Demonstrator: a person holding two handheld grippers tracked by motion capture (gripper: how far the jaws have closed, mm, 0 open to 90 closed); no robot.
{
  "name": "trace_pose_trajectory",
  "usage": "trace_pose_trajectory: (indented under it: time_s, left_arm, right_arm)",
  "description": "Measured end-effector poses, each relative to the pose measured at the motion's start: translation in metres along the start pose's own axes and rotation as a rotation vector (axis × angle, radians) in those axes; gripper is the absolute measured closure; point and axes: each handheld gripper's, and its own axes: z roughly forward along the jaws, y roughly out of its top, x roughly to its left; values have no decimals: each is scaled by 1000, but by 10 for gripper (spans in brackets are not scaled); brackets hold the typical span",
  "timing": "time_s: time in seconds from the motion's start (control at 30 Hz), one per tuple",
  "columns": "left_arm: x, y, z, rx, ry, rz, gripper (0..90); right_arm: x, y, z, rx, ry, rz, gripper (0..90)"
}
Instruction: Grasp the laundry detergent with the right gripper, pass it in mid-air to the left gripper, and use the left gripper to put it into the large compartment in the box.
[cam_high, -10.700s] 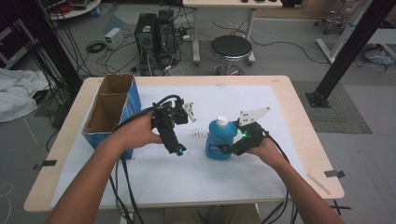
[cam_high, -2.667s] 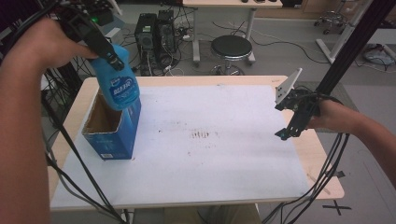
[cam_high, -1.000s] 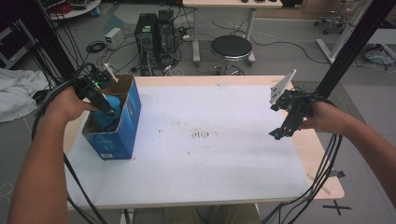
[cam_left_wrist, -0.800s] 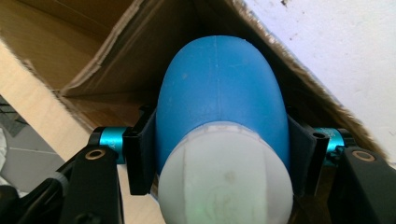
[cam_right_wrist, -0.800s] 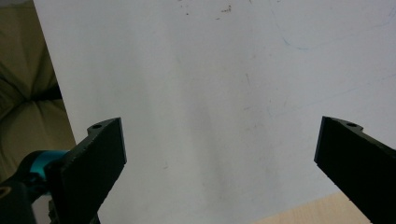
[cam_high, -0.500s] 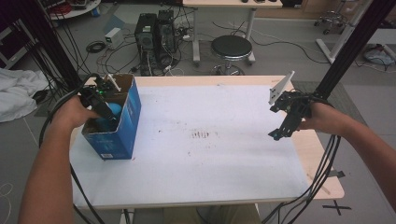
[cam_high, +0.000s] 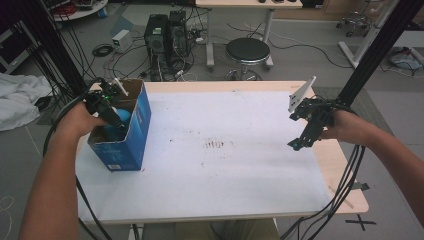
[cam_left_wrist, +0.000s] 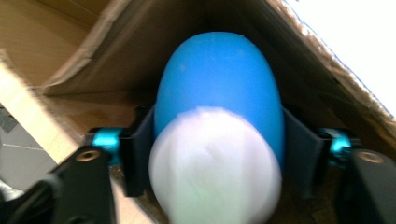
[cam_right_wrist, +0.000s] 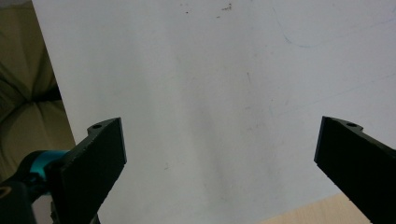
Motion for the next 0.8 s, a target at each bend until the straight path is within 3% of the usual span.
trace_pose_trajectory:
  time_s: [0.37,0.43,0.8]
  left_arm:
    - [2,-12,-39,-94,8,-53,273]
    - [1,-13,-47,-101,6,-68,224]
    - [-22,-8,-85,-178,-1,-24,223]
  right_arm:
    - [5,1,-3,-13,-4,-5,11]
    - [6,1,-5,-15,-6,-2,11]
    - [10,-1,-11,-29,-17,0,11]
